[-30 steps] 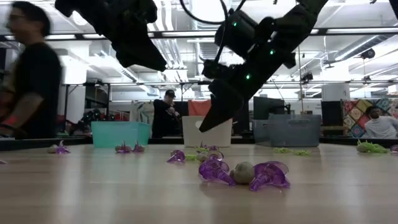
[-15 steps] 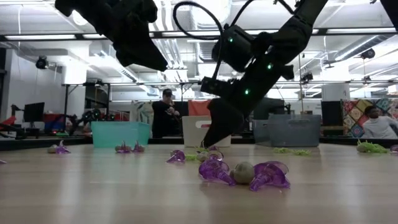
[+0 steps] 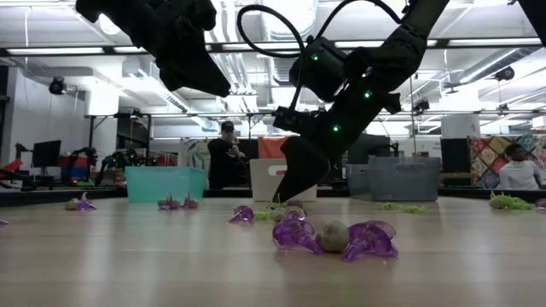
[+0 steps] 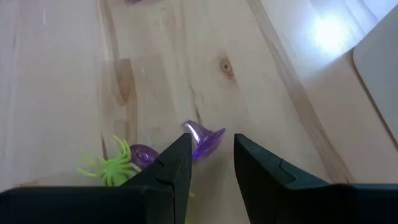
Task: Sort Halloween decoration
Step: Put the purple witch hat toy into the gray bin
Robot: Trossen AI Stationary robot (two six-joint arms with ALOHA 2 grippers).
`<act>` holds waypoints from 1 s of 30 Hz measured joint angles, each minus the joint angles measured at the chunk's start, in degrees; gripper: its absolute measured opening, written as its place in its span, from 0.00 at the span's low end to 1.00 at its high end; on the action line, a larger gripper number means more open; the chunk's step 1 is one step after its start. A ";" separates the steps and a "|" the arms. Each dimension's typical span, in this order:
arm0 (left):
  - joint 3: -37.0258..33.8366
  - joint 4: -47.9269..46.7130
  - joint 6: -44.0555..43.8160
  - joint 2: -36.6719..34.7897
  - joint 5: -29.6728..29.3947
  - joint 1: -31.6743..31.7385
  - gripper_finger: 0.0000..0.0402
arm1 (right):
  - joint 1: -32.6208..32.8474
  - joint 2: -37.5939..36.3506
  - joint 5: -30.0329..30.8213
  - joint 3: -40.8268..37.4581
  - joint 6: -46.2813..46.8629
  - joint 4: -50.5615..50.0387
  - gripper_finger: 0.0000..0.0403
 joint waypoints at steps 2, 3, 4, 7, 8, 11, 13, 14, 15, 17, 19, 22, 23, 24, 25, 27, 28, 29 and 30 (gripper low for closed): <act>0.00 -0.01 0.00 0.00 -0.02 0.00 0.21 | 0.00 0.00 -0.01 0.00 0.00 0.04 0.27; 0.00 0.01 0.00 0.00 0.00 0.00 0.21 | 0.00 0.01 -0.02 0.00 0.00 0.07 0.27; 0.00 0.01 0.00 0.00 -0.02 0.00 0.21 | 0.00 0.02 -0.02 0.00 0.00 0.07 0.27; 0.00 0.01 0.00 0.00 -0.02 0.00 0.21 | 0.00 0.02 -0.01 0.00 -0.01 0.22 0.27; 0.00 0.01 0.00 0.00 -0.02 0.00 0.21 | 0.00 0.02 0.00 0.00 0.00 0.22 0.27; 0.00 0.01 0.00 0.00 -0.02 0.00 0.21 | 0.00 0.04 0.00 0.02 -0.33 0.95 0.27; 0.00 0.01 0.00 0.00 -0.02 0.00 0.21 | 0.00 0.04 0.00 0.00 -0.44 1.32 0.27; 0.00 0.01 0.00 0.00 -0.02 0.00 0.21 | -0.09 0.04 0.00 0.02 -0.45 1.28 0.27; 0.00 0.01 0.00 0.00 -0.02 0.00 0.21 | -0.11 0.05 0.00 0.02 -0.44 1.28 0.27; 0.00 0.01 0.00 0.00 -0.02 0.00 0.21 | -0.11 0.07 0.00 0.02 -0.46 1.28 0.27; 0.00 0.01 0.00 0.00 -0.02 0.00 0.21 | -0.11 0.07 -0.01 0.01 -0.51 1.28 0.27; 0.00 0.01 0.00 0.00 -0.02 0.00 0.21 | -0.11 0.07 -0.02 0.00 -0.77 1.28 0.27; 0.00 0.01 0.00 0.00 -0.02 0.00 0.21 | -0.11 0.07 -0.02 0.00 -0.89 1.28 0.27; 0.00 0.00 0.00 0.00 -0.02 0.00 0.21 | -0.11 0.07 -0.02 0.00 -0.96 1.28 0.27; 0.00 0.01 0.00 0.00 -0.02 0.00 0.21 | -0.11 0.07 -0.02 0.00 -0.99 1.28 0.27; 0.00 0.00 0.00 0.00 -0.02 0.00 0.21 | -0.11 0.09 -0.02 0.00 -1.03 1.28 0.27; 0.00 0.01 0.00 0.00 -0.02 0.00 0.21 | -0.11 0.09 -0.02 0.00 -1.03 1.28 0.27; 0.00 0.01 0.00 0.00 -0.02 0.00 0.21 | -0.11 0.09 -0.02 0.00 -1.07 1.28 0.27; 0.00 0.00 0.00 0.00 -0.02 0.00 0.21 | -0.11 0.09 -0.02 0.00 -1.11 1.28 0.27</act>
